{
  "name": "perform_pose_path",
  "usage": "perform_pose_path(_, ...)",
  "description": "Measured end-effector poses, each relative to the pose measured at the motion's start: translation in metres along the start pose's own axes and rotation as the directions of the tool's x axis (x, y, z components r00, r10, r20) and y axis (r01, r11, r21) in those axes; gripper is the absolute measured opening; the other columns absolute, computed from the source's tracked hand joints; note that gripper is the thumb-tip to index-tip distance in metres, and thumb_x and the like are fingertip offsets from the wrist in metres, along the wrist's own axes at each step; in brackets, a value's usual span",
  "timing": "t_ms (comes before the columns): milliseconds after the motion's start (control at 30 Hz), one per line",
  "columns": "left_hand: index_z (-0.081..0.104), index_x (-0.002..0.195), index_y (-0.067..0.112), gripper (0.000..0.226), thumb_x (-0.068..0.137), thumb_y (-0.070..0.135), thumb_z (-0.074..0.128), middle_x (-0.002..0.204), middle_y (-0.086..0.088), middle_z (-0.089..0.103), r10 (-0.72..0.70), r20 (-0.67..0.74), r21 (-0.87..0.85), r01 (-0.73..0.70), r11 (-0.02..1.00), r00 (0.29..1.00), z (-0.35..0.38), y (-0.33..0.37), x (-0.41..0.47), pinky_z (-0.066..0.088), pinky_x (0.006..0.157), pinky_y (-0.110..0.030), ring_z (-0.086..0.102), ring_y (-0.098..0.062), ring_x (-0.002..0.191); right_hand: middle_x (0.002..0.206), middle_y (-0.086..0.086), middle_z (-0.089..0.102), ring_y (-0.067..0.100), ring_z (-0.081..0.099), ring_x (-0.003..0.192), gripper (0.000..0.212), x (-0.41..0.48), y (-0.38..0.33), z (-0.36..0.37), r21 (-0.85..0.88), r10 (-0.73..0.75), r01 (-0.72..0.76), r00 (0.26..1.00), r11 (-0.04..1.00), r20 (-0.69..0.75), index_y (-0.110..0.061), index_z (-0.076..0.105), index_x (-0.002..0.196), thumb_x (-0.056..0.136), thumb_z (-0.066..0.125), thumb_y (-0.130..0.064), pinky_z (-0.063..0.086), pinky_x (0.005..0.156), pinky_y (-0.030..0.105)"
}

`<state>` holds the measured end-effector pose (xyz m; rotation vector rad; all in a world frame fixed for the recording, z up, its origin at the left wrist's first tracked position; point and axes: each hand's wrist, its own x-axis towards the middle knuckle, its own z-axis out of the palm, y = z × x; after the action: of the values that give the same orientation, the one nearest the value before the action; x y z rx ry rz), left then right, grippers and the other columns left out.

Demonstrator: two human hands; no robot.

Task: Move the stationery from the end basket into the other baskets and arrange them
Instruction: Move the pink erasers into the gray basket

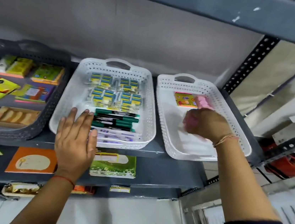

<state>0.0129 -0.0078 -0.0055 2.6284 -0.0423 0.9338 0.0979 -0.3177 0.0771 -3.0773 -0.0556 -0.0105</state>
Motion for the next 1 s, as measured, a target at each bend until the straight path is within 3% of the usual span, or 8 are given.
perform_pose_path(100, 0.057, 0.120, -0.003, 0.057, 0.098, 0.033, 0.019, 0.124, -0.023, 0.060, -0.057, -0.042, 0.080, 0.060, 0.995, 0.997, -0.022, -0.043, 0.005, 0.023, 0.108, -0.047, 0.044, -0.039, 0.126, 0.096, 0.008, 0.068, 0.029, 0.064, 0.098, 0.034, 0.007, -0.057, -0.028, -0.021, -0.184, 0.183, 0.971, 0.983, -0.151, -0.026, 0.056, 0.079, 0.067, 0.047, -0.056, 0.054, 0.081, 0.033)
perform_pose_path(233, 0.057, 0.120, -0.005, 0.060, 0.098, 0.034, 0.016, 0.126, -0.026, 0.058, -0.120, -0.071, 0.172, 0.131, 0.976, 0.990, -0.052, -0.113, 0.003, 0.028, 0.105, -0.053, 0.044, -0.041, 0.126, 0.096, 0.006, 0.060, 0.030, 0.062, 0.099, 0.048, 0.022, -0.155, -0.043, 0.001, -0.364, 0.366, 0.923, 0.930, -0.124, -0.023, 0.061, 0.105, 0.067, 0.067, -0.053, 0.050, 0.075, 0.034)
perform_pose_path(333, 0.057, 0.120, -0.005, 0.062, 0.098, 0.036, 0.016, 0.127, -0.027, 0.056, -0.173, -0.074, 0.208, 0.185, 0.961, 0.982, -0.077, -0.168, -0.002, 0.027, 0.106, -0.052, 0.043, -0.041, 0.126, 0.113, 0.005, 0.067, 0.027, 0.062, 0.107, 0.059, 0.028, -0.235, -0.034, 0.156, -0.416, 0.428, 0.903, 0.890, -0.107, -0.025, 0.061, 0.117, 0.065, 0.074, -0.048, 0.053, 0.086, 0.036)
perform_pose_path(600, 0.047, 0.131, 0.000, 0.078, 0.093, 0.053, 0.003, 0.142, -0.020, 0.043, -0.335, 0.007, 0.225, 0.325, 0.919, 0.942, -0.118, -0.288, 0.002, 0.017, 0.112, -0.047, 0.026, -0.035, 0.138, 0.107, 0.006, 0.073, 0.025, 0.066, 0.101, 0.046, 0.040, -0.433, 0.022, 0.359, -0.627, 0.610, 0.775, 0.706, -0.085, -0.016, 0.066, 0.102, 0.067, 0.075, -0.045, 0.054, 0.081, 0.036)
perform_pose_path(767, 0.046, 0.131, -0.003, 0.070, 0.095, 0.046, 0.010, 0.138, -0.021, 0.048, -0.266, 0.126, 0.193, 0.240, 0.951, 0.956, -0.117, -0.303, 0.003, 0.014, 0.113, -0.041, 0.029, -0.035, 0.137, 0.108, 0.009, 0.071, 0.029, 0.064, 0.103, 0.046, 0.036, -0.493, 0.064, 0.279, -0.687, 0.665, 0.726, 0.693, -0.026, -0.017, 0.063, 0.104, 0.073, 0.069, -0.050, 0.051, 0.078, 0.035)
perform_pose_path(1000, 0.045, 0.132, -0.003, 0.057, 0.092, 0.032, 0.024, 0.137, -0.021, 0.049, -0.276, 0.105, 0.137, 0.261, 0.956, 0.955, -0.109, -0.302, 0.005, 0.012, 0.114, -0.039, 0.028, -0.032, 0.137, 0.112, 0.010, 0.069, 0.030, 0.062, 0.104, 0.053, 0.042, -0.495, 0.078, 0.288, -0.677, 0.638, 0.734, 0.714, 0.055, -0.018, 0.060, 0.109, 0.071, 0.070, -0.054, 0.051, 0.079, 0.034)
